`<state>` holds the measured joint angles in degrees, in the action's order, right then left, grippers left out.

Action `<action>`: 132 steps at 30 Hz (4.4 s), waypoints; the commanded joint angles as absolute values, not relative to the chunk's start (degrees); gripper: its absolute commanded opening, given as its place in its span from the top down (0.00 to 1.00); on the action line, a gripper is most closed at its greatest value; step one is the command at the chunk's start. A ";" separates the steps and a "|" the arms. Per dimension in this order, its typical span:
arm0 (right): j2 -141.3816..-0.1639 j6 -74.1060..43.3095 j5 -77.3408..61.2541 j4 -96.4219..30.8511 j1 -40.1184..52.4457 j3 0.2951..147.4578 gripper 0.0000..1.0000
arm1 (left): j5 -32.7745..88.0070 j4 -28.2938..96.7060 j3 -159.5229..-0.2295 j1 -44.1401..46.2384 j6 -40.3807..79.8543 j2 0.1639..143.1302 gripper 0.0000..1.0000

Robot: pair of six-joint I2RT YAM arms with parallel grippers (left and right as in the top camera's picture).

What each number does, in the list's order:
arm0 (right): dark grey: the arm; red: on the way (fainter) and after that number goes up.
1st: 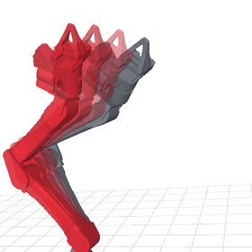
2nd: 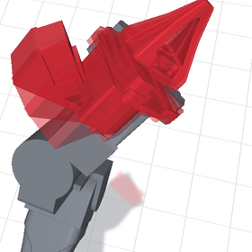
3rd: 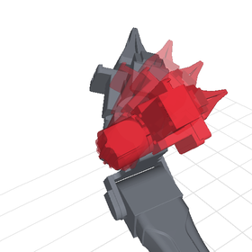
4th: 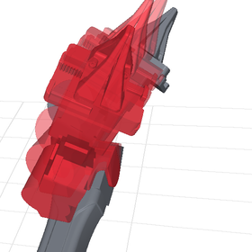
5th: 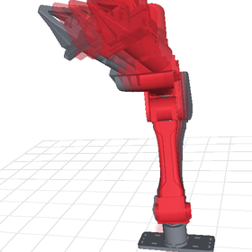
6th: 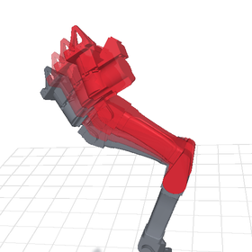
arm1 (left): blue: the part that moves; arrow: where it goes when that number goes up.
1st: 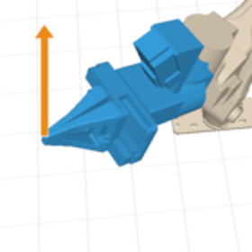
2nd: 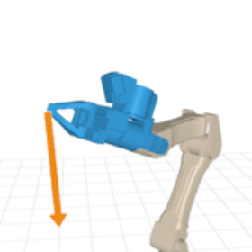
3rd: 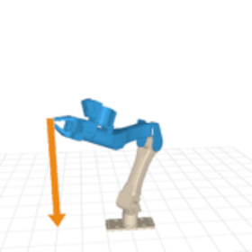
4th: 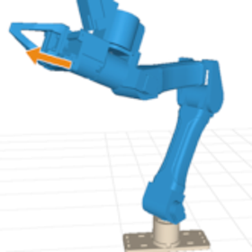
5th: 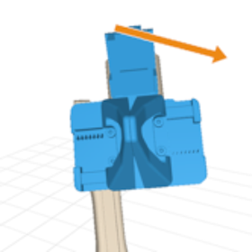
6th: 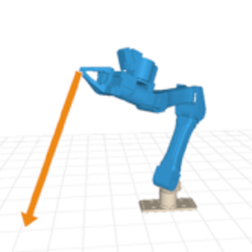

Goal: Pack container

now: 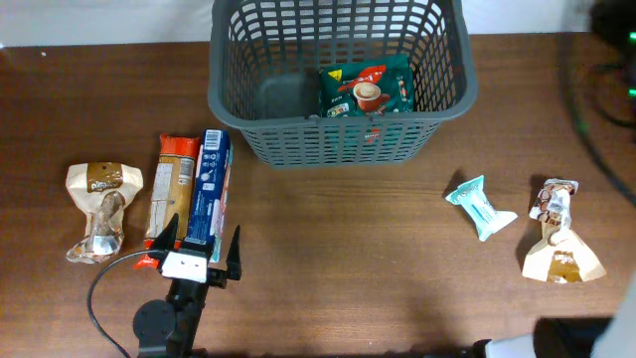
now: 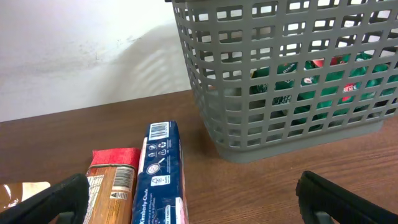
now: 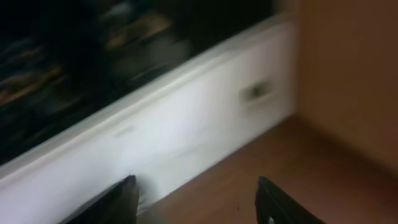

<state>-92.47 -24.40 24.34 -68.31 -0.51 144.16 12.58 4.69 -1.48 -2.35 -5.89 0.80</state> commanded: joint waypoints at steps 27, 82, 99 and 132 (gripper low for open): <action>-106.56 -5.50 15.44 -63.64 -29.02 74.35 0.23 | 12.25 4.71 -1.10 -2.13 -5.21 0.30 0.01; -94.96 12.16 -52.05 -66.81 -20.21 136.38 0.96 | 12.25 4.71 -1.10 -2.13 -5.21 0.30 0.01; -108.95 -8.38 -28.53 -42.65 17.26 139.83 0.96 | 12.25 4.71 -1.10 -2.13 -5.21 0.30 0.01; -133.32 -36.01 -7.05 -49.36 28.86 139.76 0.56 | 12.25 4.71 -1.10 -2.13 -5.21 0.30 0.01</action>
